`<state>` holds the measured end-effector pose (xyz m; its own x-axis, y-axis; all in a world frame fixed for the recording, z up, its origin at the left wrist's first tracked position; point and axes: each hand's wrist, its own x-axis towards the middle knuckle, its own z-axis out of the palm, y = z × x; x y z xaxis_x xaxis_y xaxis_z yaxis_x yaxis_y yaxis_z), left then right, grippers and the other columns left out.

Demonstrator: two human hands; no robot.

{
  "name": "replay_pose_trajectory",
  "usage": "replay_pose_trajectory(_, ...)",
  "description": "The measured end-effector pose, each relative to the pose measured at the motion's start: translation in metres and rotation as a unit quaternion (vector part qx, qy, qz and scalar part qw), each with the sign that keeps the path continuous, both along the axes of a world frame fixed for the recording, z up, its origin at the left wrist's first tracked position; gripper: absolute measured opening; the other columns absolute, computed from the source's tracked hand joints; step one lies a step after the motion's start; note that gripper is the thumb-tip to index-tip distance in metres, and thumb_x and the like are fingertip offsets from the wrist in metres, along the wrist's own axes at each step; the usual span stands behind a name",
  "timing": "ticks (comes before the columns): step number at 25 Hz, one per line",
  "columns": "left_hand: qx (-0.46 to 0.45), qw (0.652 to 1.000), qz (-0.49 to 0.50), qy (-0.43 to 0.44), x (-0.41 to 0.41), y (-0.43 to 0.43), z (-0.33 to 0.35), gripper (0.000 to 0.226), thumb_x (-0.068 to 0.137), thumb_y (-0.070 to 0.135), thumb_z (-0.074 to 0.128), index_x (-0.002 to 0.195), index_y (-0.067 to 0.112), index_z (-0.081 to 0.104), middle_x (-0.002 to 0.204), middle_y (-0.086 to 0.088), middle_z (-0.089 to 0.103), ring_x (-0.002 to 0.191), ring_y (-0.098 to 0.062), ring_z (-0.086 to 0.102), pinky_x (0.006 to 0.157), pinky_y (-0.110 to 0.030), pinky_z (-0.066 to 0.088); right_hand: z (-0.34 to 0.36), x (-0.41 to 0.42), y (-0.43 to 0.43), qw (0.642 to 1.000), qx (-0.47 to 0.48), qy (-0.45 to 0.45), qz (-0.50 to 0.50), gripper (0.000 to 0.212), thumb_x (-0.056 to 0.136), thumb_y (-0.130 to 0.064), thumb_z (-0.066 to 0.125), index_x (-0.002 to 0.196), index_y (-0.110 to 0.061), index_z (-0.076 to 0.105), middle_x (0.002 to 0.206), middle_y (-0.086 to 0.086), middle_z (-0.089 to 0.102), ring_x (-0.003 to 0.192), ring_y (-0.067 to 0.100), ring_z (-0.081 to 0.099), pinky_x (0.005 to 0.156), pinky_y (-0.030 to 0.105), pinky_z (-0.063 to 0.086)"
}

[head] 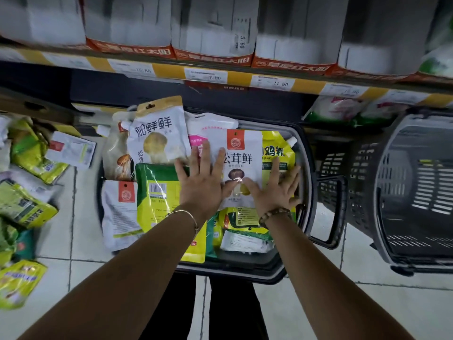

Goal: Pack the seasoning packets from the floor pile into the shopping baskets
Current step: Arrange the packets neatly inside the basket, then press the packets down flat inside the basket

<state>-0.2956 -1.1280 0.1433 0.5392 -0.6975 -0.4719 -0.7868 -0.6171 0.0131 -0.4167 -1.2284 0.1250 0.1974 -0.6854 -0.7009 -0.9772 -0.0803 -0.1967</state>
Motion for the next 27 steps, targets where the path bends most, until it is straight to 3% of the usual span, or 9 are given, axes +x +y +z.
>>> replay_pose_trajectory(3, -0.007, 1.000, -0.001, -0.006, -0.001, -0.002, -0.006, 0.078, 0.089, 0.068, 0.009, 0.152, 0.023, 0.002, 0.159, -0.016, 0.006, 0.144, -0.038, 0.014, 0.107, -0.065, 0.014, -0.007, 0.004, 0.001, 1.000, -0.002, 0.013, -0.015, 0.092, 0.073, -0.080, 0.033, 0.141, -0.045, -0.018, 0.153, 0.009, -0.025, 0.144, 0.027, -0.009, 0.107, 0.062, -0.001)
replay_pose_trajectory(6, -0.003, 1.000, 0.002, 0.019, 0.000, -0.001, -0.003, 0.077, 0.089, 0.067, 0.013, 0.151, 0.024, -0.003, 0.159, -0.014, 0.000, 0.144, -0.036, 0.009, 0.108, -0.063, 0.011, -0.002, 0.005, 0.001, 1.000, -0.003, 0.009, -0.010, 0.093, 0.072, -0.081, 0.033, 0.141, -0.045, -0.017, 0.153, 0.010, -0.023, 0.143, 0.028, -0.010, 0.109, 0.059, -0.002)
replay_pose_trajectory(8, -0.023, 0.998, 0.011, 0.061, 0.006, 0.001, 0.004, 0.076, 0.091, 0.063, 0.026, 0.152, 0.026, 0.002, 0.160, -0.010, -0.004, 0.145, -0.032, 0.004, 0.110, -0.059, 0.006, 0.004, 0.005, -0.003, 1.000, -0.011, 0.003, -0.012, 0.093, 0.074, -0.079, 0.038, 0.144, -0.043, -0.011, 0.154, 0.009, -0.021, 0.143, 0.027, -0.011, 0.110, 0.058, -0.005)
replay_pose_trajectory(11, -0.126, 0.977, 0.063, 0.162, 0.021, 0.013, 0.023, 0.068, 0.094, 0.044, 0.046, 0.151, 0.022, 0.017, 0.160, -0.005, 0.004, 0.146, -0.024, 0.007, 0.114, -0.047, -0.001, 0.021, 0.009, 0.003, 0.998, -0.062, -0.027, 0.012, 0.088, 0.080, -0.066, 0.047, 0.148, -0.035, 0.002, 0.157, 0.005, -0.013, 0.144, 0.022, -0.008, 0.111, 0.055, -0.008)
replay_pose_trajectory(15, -0.280, 0.922, 0.151, 0.220, 0.045, 0.055, 0.057, 0.053, 0.090, 0.019, 0.056, 0.141, 0.013, 0.041, 0.153, -0.010, 0.029, 0.138, -0.029, 0.030, 0.114, -0.046, 0.018, 0.051, 0.037, 0.041, 0.979, -0.106, -0.159, 0.067, 0.073, 0.085, -0.049, 0.056, 0.147, -0.028, 0.023, 0.157, 0.002, 0.011, 0.144, 0.020, 0.009, 0.116, 0.049, 0.002)
replay_pose_trajectory(19, -0.355, 0.862, 0.293, 0.211, 0.083, 0.133, 0.078, 0.048, 0.084, 0.014, 0.056, 0.131, 0.005, 0.051, 0.139, -0.016, 0.047, 0.129, -0.031, 0.044, 0.107, -0.037, 0.034, 0.080, 0.095, 0.102, 0.938, -0.100, -0.274, 0.188, 0.061, 0.084, -0.024, 0.066, 0.138, -0.011, 0.042, 0.145, 0.015, 0.038, 0.134, 0.033, 0.036, 0.106, 0.055, 0.032)
replay_pose_trajectory(23, -0.394, 0.774, 0.453, 0.202, 0.115, 0.247, 0.086, 0.044, 0.084, 0.005, 0.059, 0.128, 0.004, 0.052, 0.130, -0.014, 0.049, 0.123, -0.028, 0.048, 0.103, -0.026, 0.034, 0.098, 0.163, 0.185, 0.913, -0.069, -0.303, 0.263, 0.053, 0.081, -0.013, 0.069, 0.130, -0.003, 0.051, 0.135, 0.019, 0.049, 0.122, 0.035, 0.049, 0.100, 0.048, 0.042)
replay_pose_trajectory(27, -0.399, 0.698, 0.570, 0.169, 0.141, 0.370, 0.081, 0.046, 0.087, 0.004, 0.061, 0.130, 0.016, 0.050, 0.127, 0.005, 0.046, 0.119, -0.008, 0.045, 0.104, -0.030, 0.037, 0.098, 0.221, 0.277, 0.903, -0.015, -0.281, 0.325, 0.052, 0.080, -0.010, 0.069, 0.128, 0.000, 0.051, 0.133, 0.019, 0.051, 0.122, 0.033, 0.049, 0.103, 0.040, 0.036)
